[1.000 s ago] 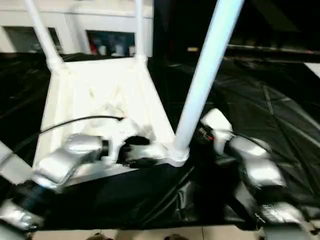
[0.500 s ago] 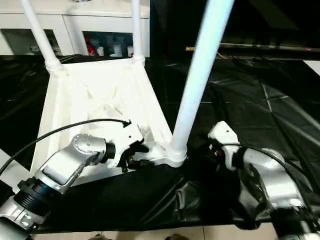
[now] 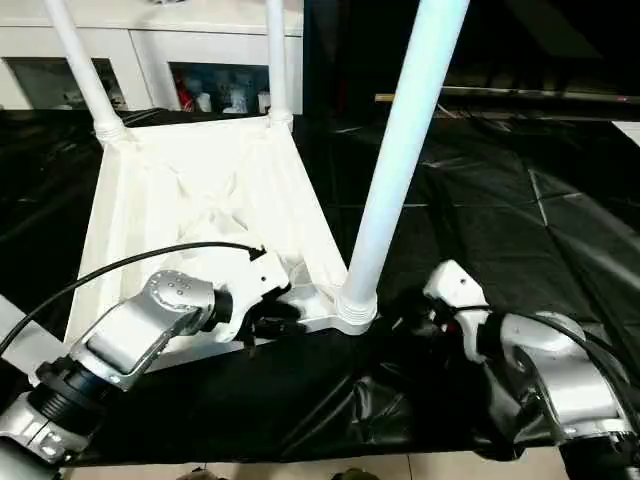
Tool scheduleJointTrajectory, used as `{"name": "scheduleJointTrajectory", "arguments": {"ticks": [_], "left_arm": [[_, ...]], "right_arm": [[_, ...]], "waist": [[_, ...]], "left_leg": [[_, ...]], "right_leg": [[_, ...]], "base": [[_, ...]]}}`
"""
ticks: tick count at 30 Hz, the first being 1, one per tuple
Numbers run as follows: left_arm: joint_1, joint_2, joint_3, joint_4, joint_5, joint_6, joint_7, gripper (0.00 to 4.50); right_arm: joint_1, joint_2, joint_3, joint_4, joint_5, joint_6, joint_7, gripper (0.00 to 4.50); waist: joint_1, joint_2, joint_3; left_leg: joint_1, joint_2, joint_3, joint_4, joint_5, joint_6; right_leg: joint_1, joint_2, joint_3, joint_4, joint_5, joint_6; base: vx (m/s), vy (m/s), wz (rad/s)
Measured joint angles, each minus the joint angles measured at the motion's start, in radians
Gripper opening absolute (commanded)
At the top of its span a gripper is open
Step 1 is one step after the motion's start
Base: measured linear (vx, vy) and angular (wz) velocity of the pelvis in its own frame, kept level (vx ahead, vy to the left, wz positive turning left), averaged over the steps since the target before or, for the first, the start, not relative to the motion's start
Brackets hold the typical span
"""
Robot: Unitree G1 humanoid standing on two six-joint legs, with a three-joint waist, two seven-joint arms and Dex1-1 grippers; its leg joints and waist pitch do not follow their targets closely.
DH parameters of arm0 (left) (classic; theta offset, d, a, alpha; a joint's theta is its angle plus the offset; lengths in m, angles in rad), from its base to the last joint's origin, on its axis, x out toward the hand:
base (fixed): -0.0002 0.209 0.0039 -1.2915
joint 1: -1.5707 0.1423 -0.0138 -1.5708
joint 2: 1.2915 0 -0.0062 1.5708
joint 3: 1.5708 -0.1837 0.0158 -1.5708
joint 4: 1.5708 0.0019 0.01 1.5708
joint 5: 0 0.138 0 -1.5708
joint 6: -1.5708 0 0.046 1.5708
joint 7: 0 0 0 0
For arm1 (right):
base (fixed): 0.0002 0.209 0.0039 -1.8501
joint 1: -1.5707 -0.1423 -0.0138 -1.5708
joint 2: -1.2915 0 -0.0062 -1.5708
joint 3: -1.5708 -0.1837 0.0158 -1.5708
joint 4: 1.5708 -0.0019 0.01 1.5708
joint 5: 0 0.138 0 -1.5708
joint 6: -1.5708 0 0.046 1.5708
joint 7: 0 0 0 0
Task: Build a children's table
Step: Rotate table base
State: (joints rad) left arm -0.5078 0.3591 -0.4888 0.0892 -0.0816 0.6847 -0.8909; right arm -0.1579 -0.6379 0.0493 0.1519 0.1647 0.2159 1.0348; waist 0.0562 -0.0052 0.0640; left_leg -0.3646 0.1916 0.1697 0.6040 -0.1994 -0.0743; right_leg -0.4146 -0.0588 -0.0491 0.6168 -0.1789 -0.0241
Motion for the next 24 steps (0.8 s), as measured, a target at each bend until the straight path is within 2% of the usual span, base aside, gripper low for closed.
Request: {"name": "scheduleJointTrajectory", "arguments": {"ticks": [1, 5, 6, 10, 15, 20, 24], "left_arm": [[0.000, 0.001, 0.000, 0.000, 0.000, 0.002, -0.001, 0.82], [0.000, 0.007, -0.009, 0.000, 0.000, 0.005, -0.011, 0.66], [0.000, 0.008, -0.009, 0.000, 0.000, 0.005, -0.012, 0.40], [0.000, 0.011, -0.009, 0.010, -0.001, -0.015, -0.018, 0.08], [-0.001, 0.024, 0.027, 0.087, -0.005, -0.118, -0.046, 0.08], [-0.004, 0.083, 0.099, 0.193, -0.015, -0.226, -0.090, 0.08], [-0.008, 0.126, 0.125, 0.258, -0.015, -0.318, -0.130, 0.08]], "right_arm": [[0.000, 0.000, 0.000, 0.000, 0.000, 0.000, 0.000, 3.87], [0.000, 0.000, 0.000, 0.000, 0.000, -0.002, 0.001, 3.87], [0.000, 0.000, 0.000, 0.000, 0.000, -0.002, 0.001, 3.87], [-0.005, 0.000, 0.002, 0.000, 0.000, -0.002, 0.000, 3.87], [-0.047, 0.027, 0.018, 0.009, 0.000, -0.011, 0.001, 3.87], [-0.076, 0.080, 0.050, 0.049, -0.003, -0.034, -0.001, 3.87], [-0.110, 0.137, 0.087, 0.079, -0.019, -0.057, -0.022, 3.87]], "waist": [[0.000, 0.001, 0.000], [0.002, 0.002, -0.001], [0.002, 0.002, -0.001], [0.002, 0.002, -0.001], [-0.007, 0.004, -0.003], [-0.023, 0.007, -0.005], [-0.026, 0.011, -0.005]], "left_leg": [[0.000, 0.000, 0.000, 0.000, 0.000, 0.000], [0.000, 0.000, 0.000, 0.000, 0.000, 0.000], [-0.001, 0.000, 0.000, 0.000, 0.000, 0.000], [-0.001, 0.000, 0.000, 0.000, 0.000, 0.001], [0.001, 0.000, 0.000, 0.000, 0.000, 0.000], [0.001, 0.000, -0.002, -0.001, 0.000, -0.001], [0.000, 0.000, -0.004, 0.000, 0.000, -0.001]], "right_leg": [[0.000, 0.000, 0.000, 0.000, 0.000, 0.000], [0.000, 0.000, -0.001, -0.001, 0.000, 0.001], [0.001, 0.000, 0.000, -0.001, 0.000, 0.001], [0.001, 0.000, 0.000, -0.001, 0.001, 0.002], [0.000, 0.000, -0.001, -0.002, 0.002, 0.007], [-0.002, 0.000, -0.004, -0.002, 0.004, 0.009], [-0.002, -0.001, -0.006, -0.004, 0.006, 0.008]], "base": [[0.000, 0.000, 0.00], [0.000, 0.000, 0.00], [0.000, 0.000, 0.00], [0.000, 0.000, 0.00], [0.000, 0.000, 0.00], [0.000, 0.000, 0.00], [0.000, 0.000, 0.00]]}}
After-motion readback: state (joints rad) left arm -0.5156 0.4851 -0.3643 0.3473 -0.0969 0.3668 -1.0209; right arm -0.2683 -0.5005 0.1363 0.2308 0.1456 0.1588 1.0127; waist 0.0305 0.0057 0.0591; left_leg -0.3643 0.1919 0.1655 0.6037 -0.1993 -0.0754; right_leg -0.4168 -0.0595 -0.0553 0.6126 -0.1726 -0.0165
